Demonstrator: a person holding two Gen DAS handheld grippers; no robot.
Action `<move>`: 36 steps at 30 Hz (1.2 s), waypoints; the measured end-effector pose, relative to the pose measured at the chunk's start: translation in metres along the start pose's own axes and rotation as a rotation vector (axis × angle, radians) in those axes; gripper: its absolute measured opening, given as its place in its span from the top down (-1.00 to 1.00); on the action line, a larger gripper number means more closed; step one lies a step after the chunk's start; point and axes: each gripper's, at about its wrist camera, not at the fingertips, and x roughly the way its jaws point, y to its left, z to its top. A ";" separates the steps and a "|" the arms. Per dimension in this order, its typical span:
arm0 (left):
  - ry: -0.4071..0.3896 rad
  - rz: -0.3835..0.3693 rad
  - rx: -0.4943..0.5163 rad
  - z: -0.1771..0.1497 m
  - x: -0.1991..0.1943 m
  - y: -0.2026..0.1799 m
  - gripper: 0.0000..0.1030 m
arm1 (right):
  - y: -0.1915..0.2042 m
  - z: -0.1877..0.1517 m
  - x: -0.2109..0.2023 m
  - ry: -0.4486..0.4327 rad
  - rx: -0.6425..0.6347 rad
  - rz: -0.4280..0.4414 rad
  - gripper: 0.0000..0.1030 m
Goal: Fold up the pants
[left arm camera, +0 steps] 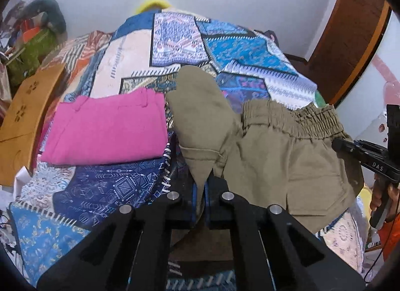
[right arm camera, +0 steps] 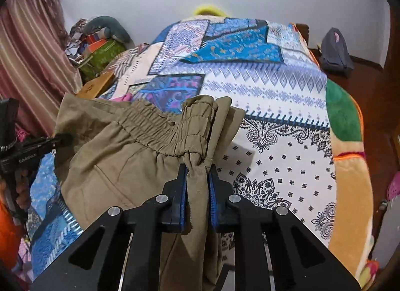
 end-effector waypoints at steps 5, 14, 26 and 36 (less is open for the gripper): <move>-0.041 0.009 0.008 0.001 -0.026 -0.004 0.93 | 0.010 0.005 -0.013 -0.027 -0.014 0.018 0.75; -0.116 0.049 0.021 0.012 -0.063 0.001 0.98 | 0.042 0.031 -0.021 -0.083 -0.066 0.020 0.77; -0.020 0.014 -0.067 -0.006 -0.030 0.045 0.98 | 0.048 0.027 0.004 -0.031 -0.071 -0.004 0.77; 0.026 0.049 -0.104 -0.023 0.007 0.067 0.97 | 0.026 0.017 0.020 0.010 -0.004 0.002 0.77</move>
